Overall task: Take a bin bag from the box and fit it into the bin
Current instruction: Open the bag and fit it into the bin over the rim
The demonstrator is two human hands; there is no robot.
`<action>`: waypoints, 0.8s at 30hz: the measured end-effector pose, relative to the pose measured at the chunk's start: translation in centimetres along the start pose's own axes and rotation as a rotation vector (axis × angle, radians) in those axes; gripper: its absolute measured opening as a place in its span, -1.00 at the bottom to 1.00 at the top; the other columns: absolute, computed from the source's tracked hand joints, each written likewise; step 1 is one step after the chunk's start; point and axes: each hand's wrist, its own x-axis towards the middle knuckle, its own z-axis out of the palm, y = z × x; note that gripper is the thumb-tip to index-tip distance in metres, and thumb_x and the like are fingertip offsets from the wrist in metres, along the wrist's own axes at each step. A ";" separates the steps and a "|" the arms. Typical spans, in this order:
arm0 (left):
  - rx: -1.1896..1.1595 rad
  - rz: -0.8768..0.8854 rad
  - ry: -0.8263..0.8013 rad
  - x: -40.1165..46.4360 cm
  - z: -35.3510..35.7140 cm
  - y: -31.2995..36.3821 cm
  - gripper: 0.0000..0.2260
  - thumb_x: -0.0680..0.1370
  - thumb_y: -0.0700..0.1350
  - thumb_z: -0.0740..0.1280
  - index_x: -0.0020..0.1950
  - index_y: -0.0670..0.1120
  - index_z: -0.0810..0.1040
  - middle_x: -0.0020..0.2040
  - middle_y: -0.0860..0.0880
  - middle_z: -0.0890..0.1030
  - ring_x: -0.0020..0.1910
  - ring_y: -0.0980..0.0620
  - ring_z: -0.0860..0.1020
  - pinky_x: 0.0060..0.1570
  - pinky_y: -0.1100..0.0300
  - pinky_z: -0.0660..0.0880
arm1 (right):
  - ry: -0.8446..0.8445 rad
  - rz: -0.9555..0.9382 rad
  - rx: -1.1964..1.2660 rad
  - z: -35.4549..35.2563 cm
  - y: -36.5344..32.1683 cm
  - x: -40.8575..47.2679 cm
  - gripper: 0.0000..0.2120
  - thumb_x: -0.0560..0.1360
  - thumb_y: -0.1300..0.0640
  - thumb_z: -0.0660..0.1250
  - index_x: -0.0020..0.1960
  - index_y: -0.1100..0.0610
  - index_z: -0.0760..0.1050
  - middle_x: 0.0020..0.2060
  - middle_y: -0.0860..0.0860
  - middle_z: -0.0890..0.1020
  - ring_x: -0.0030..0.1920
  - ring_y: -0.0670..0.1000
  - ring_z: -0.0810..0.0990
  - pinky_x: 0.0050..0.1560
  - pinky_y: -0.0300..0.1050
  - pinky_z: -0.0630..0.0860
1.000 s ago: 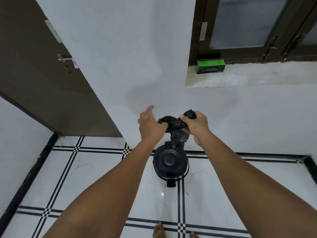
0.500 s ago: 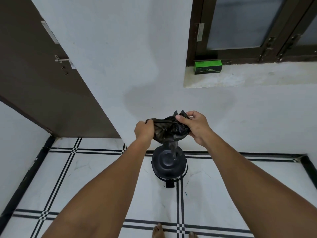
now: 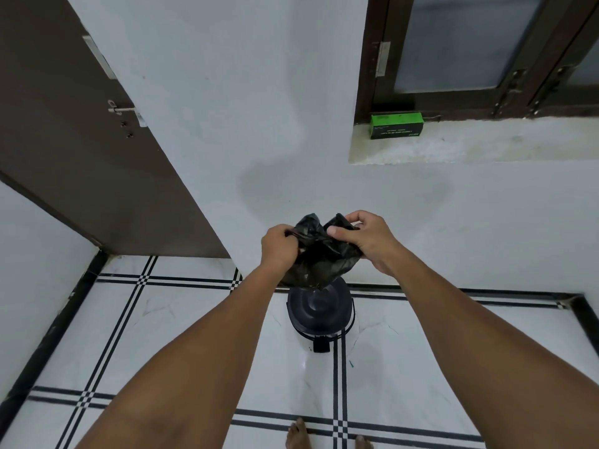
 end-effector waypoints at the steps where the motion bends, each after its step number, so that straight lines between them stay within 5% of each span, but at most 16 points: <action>1: -0.040 -0.056 0.015 0.1 -0.2 0.1 -0.65 0.56 -0.34 0.13 0.14 -0.16 0.67 0.06 -0.10 0.66 -0.10 -0.03 0.55 -0.12 0.17 0.48 | -0.008 0.001 -0.049 -0.2 0.1 0.0 -0.67 0.35 0.09 0.65 -0.02 0.09 0.57 -0.09 0.12 0.65 -0.16 0.09 0.68 -0.07 0.02 0.63; 5: -0.174 -0.221 0.114 0.8 -0.9 -0.3 -0.66 0.59 -0.31 0.09 0.21 -0.17 0.61 0.16 -0.18 0.64 -0.02 -0.14 0.56 -0.04 0.06 0.53 | 0.132 0.027 -0.029 -0.5 0.8 0.3 -0.80 0.47 0.05 0.56 -0.09 0.07 0.55 -0.22 0.04 0.61 -0.29 0.02 0.54 -0.28 -0.13 0.43; 7: -0.001 -0.191 0.101 0.7 -1.0 -0.5 -0.64 0.59 -0.29 0.17 0.36 -0.13 0.50 0.25 -0.18 0.58 0.05 -0.16 0.55 -0.03 0.05 0.49 | 0.235 0.056 0.039 -0.5 1.1 0.7 -0.82 0.52 0.03 0.50 -0.07 0.11 0.55 -0.23 0.06 0.61 -0.33 0.02 0.48 -0.34 -0.15 0.37; 11: 0.573 0.273 -0.065 -0.2 -0.7 -1.4 -0.17 0.46 -0.06 0.49 0.61 0.11 0.10 0.48 -0.13 0.31 0.39 -0.20 0.35 0.26 -0.09 0.47 | 0.276 0.087 0.089 0.1 1.0 0.9 -0.69 0.51 -0.05 0.50 0.07 0.16 0.58 -0.14 0.08 0.68 -0.24 0.06 0.59 -0.21 -0.06 0.50; 13: 0.676 0.538 -0.176 -0.7 0.0 -1.0 -0.14 0.40 0.09 0.52 0.60 0.15 0.15 0.52 -0.10 0.32 0.45 -0.17 0.30 0.39 -0.12 0.37 | 0.272 0.080 0.085 0.5 0.8 1.1 -0.66 0.47 -0.10 0.52 0.07 0.13 0.58 -0.06 0.10 0.72 -0.14 0.13 0.66 -0.07 0.04 0.61; 15: 0.631 0.632 -0.248 -0.9 0.6 -0.4 -0.40 0.43 0.10 0.48 0.46 0.10 0.44 0.35 -0.06 0.51 0.33 -0.14 0.43 0.30 -0.05 0.43 | 0.265 0.072 0.062 0.9 0.5 1.1 -0.63 0.44 -0.14 0.54 0.06 0.10 0.58 -0.01 0.13 0.72 -0.05 0.18 0.69 0.05 0.13 0.64; 18: 0.438 0.522 -0.264 -0.9 1.2 0.1 -0.86 0.54 -0.10 0.34 0.05 0.00 0.65 -0.07 0.01 0.64 -0.02 -0.09 0.59 -0.04 0.09 0.50 | 0.215 0.049 0.081 1.0 -0.1 0.6 -0.52 0.38 -0.20 0.57 0.10 0.11 0.56 -0.06 0.12 0.72 -0.21 0.12 0.64 -0.13 0.03 0.62; 21: 0.264 0.342 -0.236 -0.7 1.1 0.4 -0.80 0.60 -0.14 0.28 -0.22 0.03 0.51 -0.24 0.04 0.58 -0.19 -0.06 0.56 -0.23 0.14 0.43 | 0.025 0.070 0.098 0.5 -0.6 -0.1 -0.40 0.37 -0.21 0.58 0.26 0.04 0.48 0.01 0.07 0.70 -0.12 0.02 0.70 -0.11 -0.06 0.60; 24: 0.156 0.257 -0.231 -0.6 1.0 0.9 -0.75 0.63 -0.13 0.27 -0.25 0.05 0.50 -0.26 0.05 0.56 -0.27 0.04 0.52 -0.30 0.21 0.38 | -0.086 0.065 -0.046 0.4 -0.2 -0.6 -0.37 0.41 0.04 0.60 0.37 -0.04 0.37 0.07 0.07 0.66 0.05 0.05 0.69 -0.08 -0.10 0.55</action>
